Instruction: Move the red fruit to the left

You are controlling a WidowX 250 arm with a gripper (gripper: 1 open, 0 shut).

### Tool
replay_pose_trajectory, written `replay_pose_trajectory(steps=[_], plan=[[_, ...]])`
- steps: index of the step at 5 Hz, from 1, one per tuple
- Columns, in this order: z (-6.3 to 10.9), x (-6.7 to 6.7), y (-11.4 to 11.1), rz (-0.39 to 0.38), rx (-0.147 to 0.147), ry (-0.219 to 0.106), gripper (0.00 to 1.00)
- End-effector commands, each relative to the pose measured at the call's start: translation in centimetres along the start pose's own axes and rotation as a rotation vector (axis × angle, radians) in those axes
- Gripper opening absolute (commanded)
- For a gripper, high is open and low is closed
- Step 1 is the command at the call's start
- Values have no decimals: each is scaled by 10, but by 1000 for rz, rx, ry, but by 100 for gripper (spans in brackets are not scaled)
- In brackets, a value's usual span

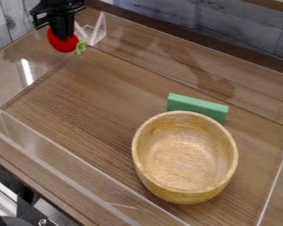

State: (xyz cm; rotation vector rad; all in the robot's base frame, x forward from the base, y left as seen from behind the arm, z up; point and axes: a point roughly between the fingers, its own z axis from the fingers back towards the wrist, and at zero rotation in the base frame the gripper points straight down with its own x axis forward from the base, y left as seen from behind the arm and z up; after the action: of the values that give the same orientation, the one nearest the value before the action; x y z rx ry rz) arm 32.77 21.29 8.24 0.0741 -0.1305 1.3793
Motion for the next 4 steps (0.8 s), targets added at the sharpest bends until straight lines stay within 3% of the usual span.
replay_pose_trajectory(steps=[1,2,4], plan=[[19,3,-8,1,-48,-50,0],[14,-3,-8,-4,-47,-52,0],[13,6,-1,90,-35,-54,0]])
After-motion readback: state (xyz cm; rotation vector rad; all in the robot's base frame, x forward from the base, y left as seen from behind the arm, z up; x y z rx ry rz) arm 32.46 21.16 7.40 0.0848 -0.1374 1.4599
